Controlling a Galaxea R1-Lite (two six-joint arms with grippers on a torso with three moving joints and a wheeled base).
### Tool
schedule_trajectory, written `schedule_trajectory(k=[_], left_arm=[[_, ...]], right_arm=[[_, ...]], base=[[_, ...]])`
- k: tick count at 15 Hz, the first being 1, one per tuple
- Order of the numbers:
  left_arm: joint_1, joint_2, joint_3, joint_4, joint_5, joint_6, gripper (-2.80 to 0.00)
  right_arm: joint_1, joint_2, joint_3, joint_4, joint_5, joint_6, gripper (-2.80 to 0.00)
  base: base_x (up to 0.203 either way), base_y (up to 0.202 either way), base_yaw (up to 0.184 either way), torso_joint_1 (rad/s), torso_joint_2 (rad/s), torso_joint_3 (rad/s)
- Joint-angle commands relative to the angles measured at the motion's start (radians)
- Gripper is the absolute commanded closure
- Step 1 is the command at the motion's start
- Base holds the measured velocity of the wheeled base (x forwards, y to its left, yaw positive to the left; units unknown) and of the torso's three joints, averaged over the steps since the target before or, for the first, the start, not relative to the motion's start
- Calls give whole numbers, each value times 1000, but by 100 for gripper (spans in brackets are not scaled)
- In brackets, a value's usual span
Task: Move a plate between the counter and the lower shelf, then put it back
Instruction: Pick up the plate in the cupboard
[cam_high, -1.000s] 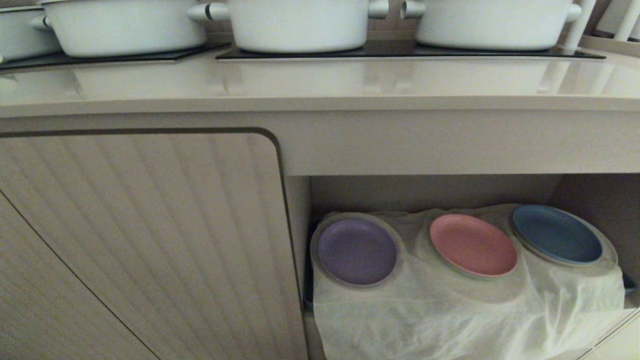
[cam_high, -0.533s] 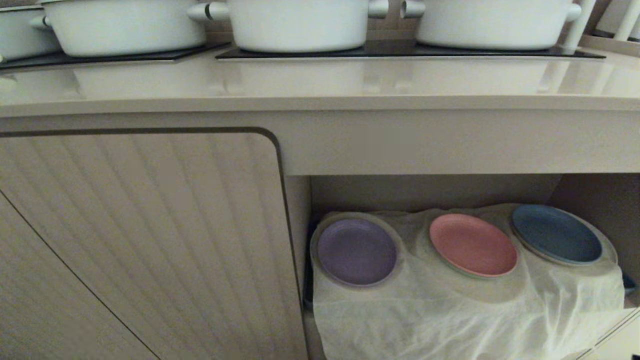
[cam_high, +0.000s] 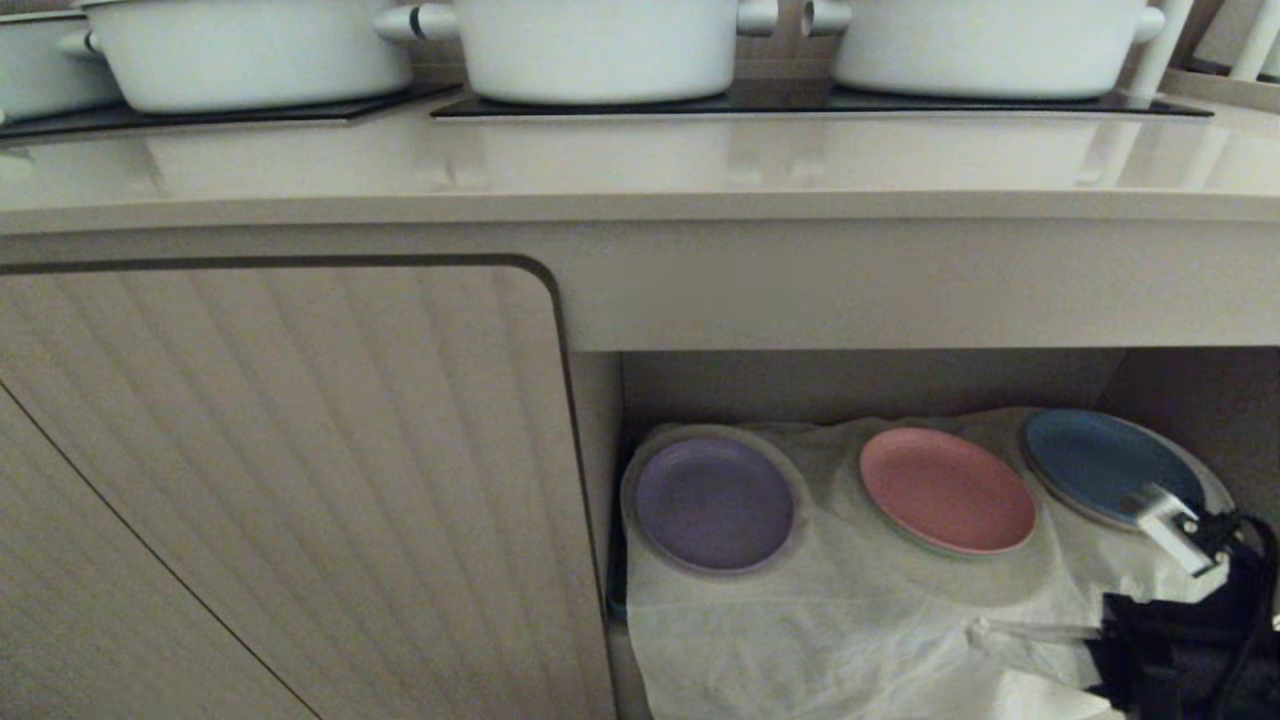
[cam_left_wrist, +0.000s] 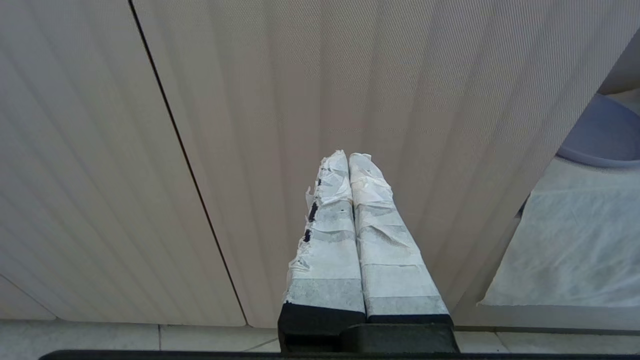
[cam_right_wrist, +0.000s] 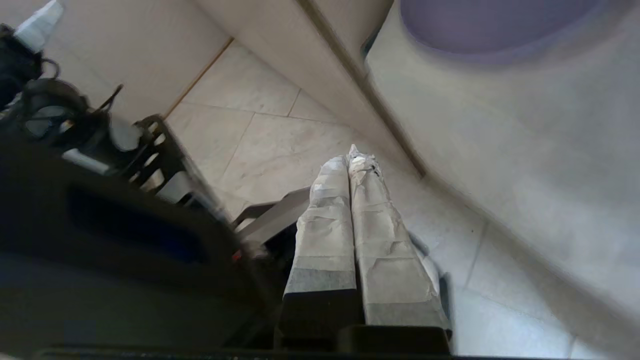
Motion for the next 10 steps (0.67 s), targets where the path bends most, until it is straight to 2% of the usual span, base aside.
schedule_trajectory(k=[1, 5, 9, 10], left_arm=[[0, 1, 0, -1, 0, 0, 0], [0, 1, 0, -1, 0, 0, 0], [0, 1, 0, -1, 0, 0, 0], [0, 1, 0, -1, 0, 0, 0]], right_arm=[[14, 143, -70, -84, -7, -3, 0], [42, 226, -120, -131, -115, -14, 0], [150, 309, -120, -211, -283, -1, 0], [170, 317, -131, -216, -301, 6, 0]], base=[[0, 0, 0, 0, 0, 0], [0, 0, 0, 0, 0, 0], [0, 0, 0, 0, 0, 0], [0, 0, 0, 0, 0, 0]])
